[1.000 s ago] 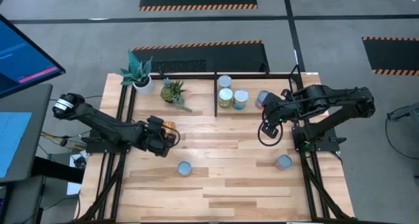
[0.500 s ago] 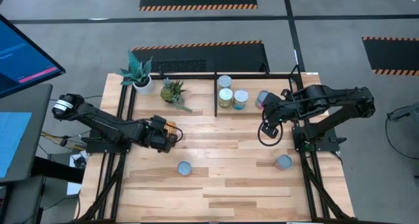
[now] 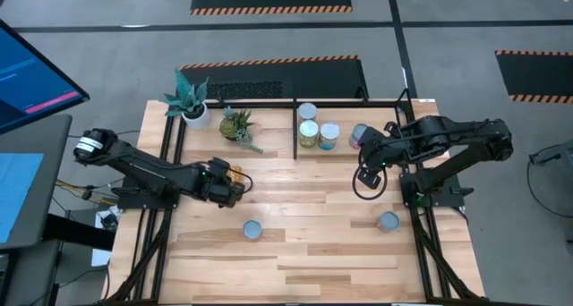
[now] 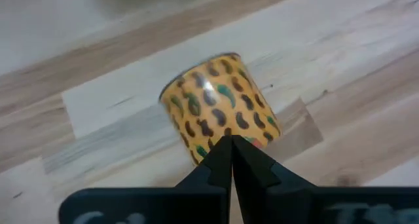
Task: Pick and place cans onto a shelf
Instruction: Put the canned black beans on the shelf, then adjust the canned black beans
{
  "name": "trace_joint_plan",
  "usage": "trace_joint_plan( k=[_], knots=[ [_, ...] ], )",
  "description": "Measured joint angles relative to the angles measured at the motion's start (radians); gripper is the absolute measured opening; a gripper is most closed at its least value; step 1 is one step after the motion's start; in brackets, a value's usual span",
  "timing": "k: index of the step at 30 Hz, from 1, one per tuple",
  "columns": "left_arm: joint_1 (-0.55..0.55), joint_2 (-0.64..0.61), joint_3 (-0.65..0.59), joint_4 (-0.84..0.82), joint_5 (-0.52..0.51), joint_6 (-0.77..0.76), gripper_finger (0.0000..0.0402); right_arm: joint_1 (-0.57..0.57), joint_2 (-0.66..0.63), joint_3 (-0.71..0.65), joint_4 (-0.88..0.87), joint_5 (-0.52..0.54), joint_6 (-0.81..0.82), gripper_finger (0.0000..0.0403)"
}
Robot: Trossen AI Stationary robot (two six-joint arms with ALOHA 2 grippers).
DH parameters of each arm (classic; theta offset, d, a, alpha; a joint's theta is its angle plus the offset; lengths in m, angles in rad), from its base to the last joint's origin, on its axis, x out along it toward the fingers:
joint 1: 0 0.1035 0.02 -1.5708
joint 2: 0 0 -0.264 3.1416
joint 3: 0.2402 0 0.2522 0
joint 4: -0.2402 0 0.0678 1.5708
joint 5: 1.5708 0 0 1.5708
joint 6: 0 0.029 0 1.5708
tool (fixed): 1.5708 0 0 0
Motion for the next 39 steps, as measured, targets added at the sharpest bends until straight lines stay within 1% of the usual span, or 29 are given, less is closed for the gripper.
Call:
trace_joint_plan(
  k=[5,8,10,14,18,19,20,23,25,27,31,33,35,36,39],
  knots=[
    [-0.005,0.089,0.004,0.098,0.037,0.000,0.0000,0.000,0.000,0.000,-0.001,0.000,0.000,0.0028],
    [-0.013,0.127,0.032,0.102,0.071,0.002,0.0000,0.000,0.000,0.000,0.000,-0.002,0.000,0.0028],
    [-0.024,0.142,0.055,0.103,0.074,0.009,0.0000,0.000,0.000,0.000,0.000,-0.002,0.000,0.0027],
    [-0.033,0.136,0.087,0.075,0.032,0.010,0.0000,0.000,0.000,0.000,0.001,-0.002,0.000,0.0023],
    [-0.025,0.123,0.125,-0.011,-0.044,0.007,0.0000,0.000,0.000,0.000,0.001,-0.002,0.000,0.0024],
    [-0.021,0.124,0.131,-0.028,-0.050,0.018,0.0000,0.000,0.000,0.000,0.000,-0.002,0.000,0.0025],
    [-0.018,0.123,0.133,-0.037,-0.051,0.053,0.0000,0.000,0.000,0.000,0.000,-0.002,0.000,0.0026],
    [-0.010,0.124,0.134,-0.021,-0.006,0.177,0.0000,0.000,0.000,0.000,0.000,-0.002,0.000,0.0030],
    [-0.010,0.124,0.140,-0.023,0.018,0.233,0.0003,0.000,0.000,0.000,0.000,-0.002,0.000,0.0032],
    [-0.010,0.124,0.166,-0.032,0.026,0.296,0.0009,0.000,0.000,0.000,0.000,-0.002,0.000,0.0033],
    [-0.010,0.124,0.235,-0.052,0.012,0.482,0.0029,0.000,0.000,0.000,0.000,-0.002,-0.003,0.0033],
    [-0.010,0.123,0.254,-0.047,-0.019,0.614,0.0041,0.000,0.000,0.000,0.000,-0.002,-0.003,0.0033],
    [-0.010,0.124,0.248,-0.053,-0.028,0.770,0.0056,0.000,0.000,0.000,0.000,-0.002,-0.003,0.0033],
    [-0.010,0.124,0.245,-0.058,-0.030,0.823,0.0064,0.000,0.000,0.000,0.000,-0.002,-0.003,0.0034],
    [-0.010,0.124,0.244,-0.064,-0.035,0.916,0.0090,0.000,0.000,0.000,0.000,-0.002,-0.007,0.0035]
  ],
)
